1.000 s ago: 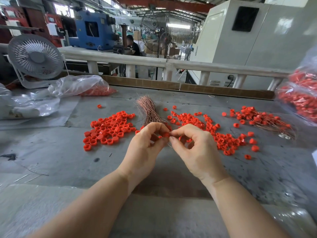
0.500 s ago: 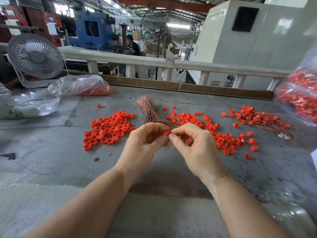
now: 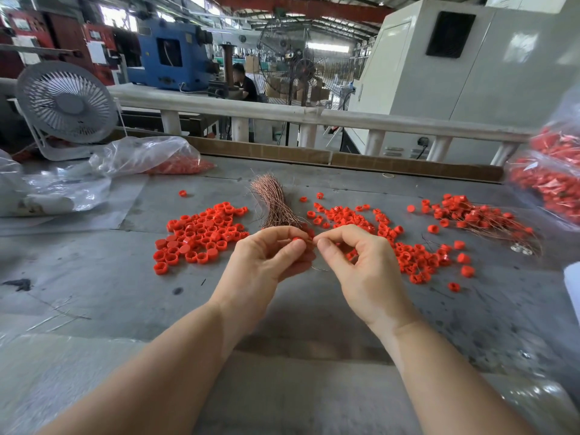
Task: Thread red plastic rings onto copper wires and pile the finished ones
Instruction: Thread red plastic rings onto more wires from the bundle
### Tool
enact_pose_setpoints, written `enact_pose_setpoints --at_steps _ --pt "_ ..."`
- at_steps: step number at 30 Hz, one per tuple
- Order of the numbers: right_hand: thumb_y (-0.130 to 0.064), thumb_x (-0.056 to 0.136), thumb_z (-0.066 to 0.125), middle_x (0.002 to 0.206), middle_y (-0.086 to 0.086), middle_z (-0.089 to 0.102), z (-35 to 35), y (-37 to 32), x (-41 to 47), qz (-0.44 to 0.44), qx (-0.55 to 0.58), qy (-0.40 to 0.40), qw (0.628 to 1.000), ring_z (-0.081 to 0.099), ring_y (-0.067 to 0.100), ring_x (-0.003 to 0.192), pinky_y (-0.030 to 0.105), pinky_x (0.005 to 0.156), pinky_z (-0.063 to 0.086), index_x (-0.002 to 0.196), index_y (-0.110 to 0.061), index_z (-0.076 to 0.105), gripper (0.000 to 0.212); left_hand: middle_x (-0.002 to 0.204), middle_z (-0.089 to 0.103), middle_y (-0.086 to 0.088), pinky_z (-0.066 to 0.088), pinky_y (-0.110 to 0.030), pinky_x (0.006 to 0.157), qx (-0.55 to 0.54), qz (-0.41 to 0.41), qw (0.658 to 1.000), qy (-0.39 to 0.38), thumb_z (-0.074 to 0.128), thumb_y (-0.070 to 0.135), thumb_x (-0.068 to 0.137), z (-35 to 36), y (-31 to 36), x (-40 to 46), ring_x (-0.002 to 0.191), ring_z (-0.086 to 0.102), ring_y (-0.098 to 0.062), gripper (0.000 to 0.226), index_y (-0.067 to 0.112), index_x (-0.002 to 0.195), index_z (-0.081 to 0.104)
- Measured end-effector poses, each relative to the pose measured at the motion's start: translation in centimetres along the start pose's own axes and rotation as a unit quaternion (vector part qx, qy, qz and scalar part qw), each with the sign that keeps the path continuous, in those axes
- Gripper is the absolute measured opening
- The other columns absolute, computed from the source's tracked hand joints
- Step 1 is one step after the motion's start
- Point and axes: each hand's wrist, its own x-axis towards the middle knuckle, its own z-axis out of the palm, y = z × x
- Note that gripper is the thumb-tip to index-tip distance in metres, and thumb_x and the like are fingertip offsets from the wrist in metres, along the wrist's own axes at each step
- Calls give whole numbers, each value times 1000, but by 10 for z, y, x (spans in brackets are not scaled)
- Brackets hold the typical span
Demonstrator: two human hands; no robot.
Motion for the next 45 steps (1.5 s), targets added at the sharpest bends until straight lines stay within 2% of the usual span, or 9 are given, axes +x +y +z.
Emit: enact_pose_setpoints --at_steps 7,14,20,29,31,35,38,41,45 --pt "-12 84 67 74 -5 65 0 -3 -3 -11 -28 -22 999 55 8 65 20 62 45 74 -20 68 13 71 56 -9 52 -18 61 144 31 989 -1 44 -7 93 1 2 1 58 57 -5 16 1 88 57" --pt "-11 82 68 71 -9 61 1 -4 -3 -18 -45 -27 998 51 4 64 14 58 40 72 -22 66 15 66 59 -8 53 -19 57 144 27 989 15 49 -7 90 0 5 0 54 58 -7 17 3 84 61" --pt "-11 82 68 71 -10 60 1 -3 -3 -26 -62 -32 997 51 5 67 14 57 39 73 -20 67 13 62 62 -7 53 -19 58 138 23 990 -1 54 -8 87 0 4 -2 54 60 -9 11 -5 89 64" --pt "-9 81 68 71 -9 61 1 -4 -3 -35 -70 -31 996 52 7 68 12 58 38 71 -19 67 14 62 60 -10 52 -17 54 191 21 981 0 54 -11 86 -1 7 -2 47 57 -6 15 -3 82 65" --pt "-8 81 68 71 -11 60 0 -4 -3 -38 -73 -28 996 53 6 69 11 59 39 72 -19 67 14 63 62 -10 53 -18 55 171 12 985 -4 55 -9 86 -1 7 -3 50 58 -7 12 -4 84 66" --pt "-5 79 69 77 -9 63 0 -4 -1 -43 -64 -17 997 55 6 73 12 66 42 79 -16 69 11 63 67 -5 54 -19 58 40 -48 998 -1 58 1 85 0 9 -4 56 62 -10 10 1 83 68" --pt "-3 79 69 80 -9 64 0 -4 -1 -51 -52 -30 997 58 6 76 13 69 44 83 -17 70 15 65 68 -4 53 -19 57 14 -73 997 -17 57 9 86 1 9 -4 58 63 -10 14 4 82 69" --pt "-4 80 68 79 -7 66 -1 -4 0 -33 -37 -31 998 58 8 70 16 65 45 82 -20 71 17 67 67 -8 54 -20 57 -27 -91 995 -17 55 22 84 2 10 -4 60 64 -12 24 2 79 67" --pt "-5 82 67 71 -13 66 -2 -5 1 -8 -1 -12 1000 57 3 66 11 59 40 75 -29 67 25 71 70 -8 56 -22 60 -92 -110 989 -46 59 16 70 1 15 -4 62 66 -13 20 5 76 74"
